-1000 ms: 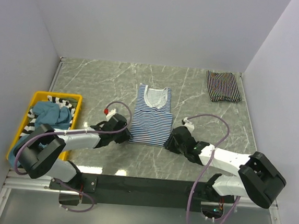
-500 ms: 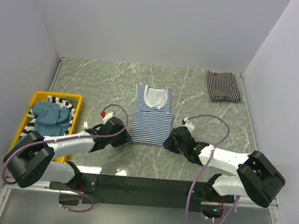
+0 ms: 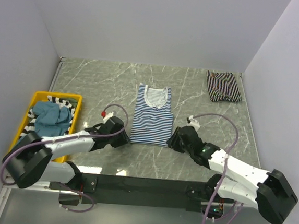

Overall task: Fold and stack the tank tops
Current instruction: Fold the tank top

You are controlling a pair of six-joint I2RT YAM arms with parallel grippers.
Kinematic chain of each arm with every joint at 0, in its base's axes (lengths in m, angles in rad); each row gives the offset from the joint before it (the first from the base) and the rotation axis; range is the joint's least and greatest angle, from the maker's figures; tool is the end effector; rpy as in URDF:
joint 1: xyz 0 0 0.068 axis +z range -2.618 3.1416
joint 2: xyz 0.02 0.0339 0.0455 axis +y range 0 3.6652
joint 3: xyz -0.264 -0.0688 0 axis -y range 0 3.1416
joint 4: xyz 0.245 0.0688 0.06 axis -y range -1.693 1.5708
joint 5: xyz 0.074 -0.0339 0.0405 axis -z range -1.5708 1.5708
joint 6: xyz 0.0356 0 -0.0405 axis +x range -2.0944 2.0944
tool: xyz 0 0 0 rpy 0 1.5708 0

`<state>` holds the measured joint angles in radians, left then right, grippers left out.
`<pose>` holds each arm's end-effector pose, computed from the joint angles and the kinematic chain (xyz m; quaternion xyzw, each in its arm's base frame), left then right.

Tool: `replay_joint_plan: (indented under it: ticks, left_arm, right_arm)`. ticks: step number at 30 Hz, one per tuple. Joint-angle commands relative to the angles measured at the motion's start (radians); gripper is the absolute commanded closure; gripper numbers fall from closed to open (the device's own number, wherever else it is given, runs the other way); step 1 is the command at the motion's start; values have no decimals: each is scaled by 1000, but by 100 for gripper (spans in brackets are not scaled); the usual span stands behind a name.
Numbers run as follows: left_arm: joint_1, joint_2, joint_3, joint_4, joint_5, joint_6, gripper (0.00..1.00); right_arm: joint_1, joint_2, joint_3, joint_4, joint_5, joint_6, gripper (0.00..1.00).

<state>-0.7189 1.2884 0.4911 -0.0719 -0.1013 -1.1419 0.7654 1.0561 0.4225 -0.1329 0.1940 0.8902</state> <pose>0.1763 -0.1495 0.1501 -0.2139 0.9133 -0.2468 0.2432 0.1500 0.1346 0.1710 0.0949 0.9118 0.2266 0.3292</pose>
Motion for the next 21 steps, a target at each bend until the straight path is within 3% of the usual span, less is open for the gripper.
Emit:
replay_joint_plan:
  ticks: [1,3,5,7,9,10,12,14,21]
  left_arm:
    - [16,-145,128,-225,-86,102,60]
    - [47,-166,211,-197,-68,139,62]
    - [85,-121,253,-100,36,212,64]
    - [110,15,331,18,119,255,70]
    - [122,193,435,32,150,272,74]
    - [128,248,460,64,222,287,81]
    - [144,384,522,112,268,291,84]
    - [153,443,538,165,317,292,87]
    - [248,568,503,239,341,277,88]
  right_arm:
    - [-17,-48,152,-83,16,-131,55]
    - [-29,5,238,-50,-31,-192,55]
    - [-81,71,313,31,-109,-227,58]
    - [-115,197,360,93,-220,-272,64]
    - [-181,342,429,171,-374,-299,68]
    - [-193,385,452,191,-419,-309,72]
    - [-221,515,513,245,-490,-330,73]
    - [-244,594,559,292,-594,-330,78]
    - [-371,863,569,430,-702,-208,82]
